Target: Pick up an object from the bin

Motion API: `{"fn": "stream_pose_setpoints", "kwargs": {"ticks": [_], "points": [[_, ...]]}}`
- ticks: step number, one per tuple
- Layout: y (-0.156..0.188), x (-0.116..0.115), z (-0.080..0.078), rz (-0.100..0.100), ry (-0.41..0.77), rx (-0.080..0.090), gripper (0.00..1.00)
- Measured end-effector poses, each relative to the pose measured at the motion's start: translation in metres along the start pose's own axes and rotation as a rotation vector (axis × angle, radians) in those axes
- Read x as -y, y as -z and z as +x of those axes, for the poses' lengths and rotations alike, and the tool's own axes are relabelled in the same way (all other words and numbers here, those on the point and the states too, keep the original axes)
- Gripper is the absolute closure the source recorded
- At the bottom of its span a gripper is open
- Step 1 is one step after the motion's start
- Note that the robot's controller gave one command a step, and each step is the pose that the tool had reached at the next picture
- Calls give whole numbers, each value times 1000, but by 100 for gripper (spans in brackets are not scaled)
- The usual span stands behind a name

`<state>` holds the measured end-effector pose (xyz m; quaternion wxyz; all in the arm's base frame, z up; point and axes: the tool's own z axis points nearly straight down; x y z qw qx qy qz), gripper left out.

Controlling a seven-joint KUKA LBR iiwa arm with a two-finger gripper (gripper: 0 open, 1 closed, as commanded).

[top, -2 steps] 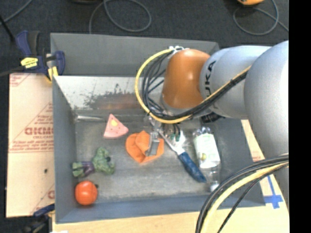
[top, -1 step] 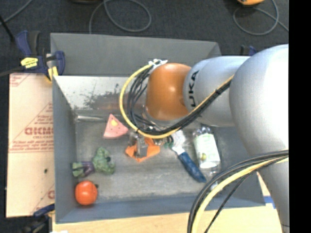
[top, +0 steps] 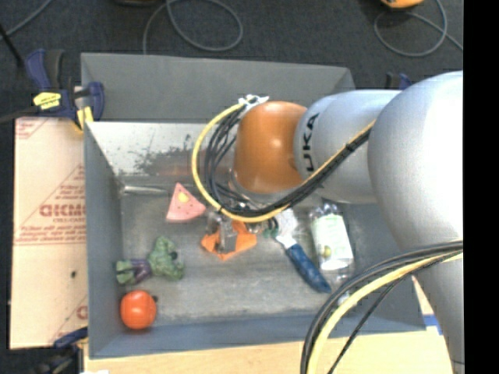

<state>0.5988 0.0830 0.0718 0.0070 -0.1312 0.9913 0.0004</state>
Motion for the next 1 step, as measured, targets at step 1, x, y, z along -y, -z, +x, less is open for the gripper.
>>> {"fn": "stream_pose_setpoints", "kwargs": {"ticks": [1], "points": [[144,-2,-13,2,32,7,100]]}}
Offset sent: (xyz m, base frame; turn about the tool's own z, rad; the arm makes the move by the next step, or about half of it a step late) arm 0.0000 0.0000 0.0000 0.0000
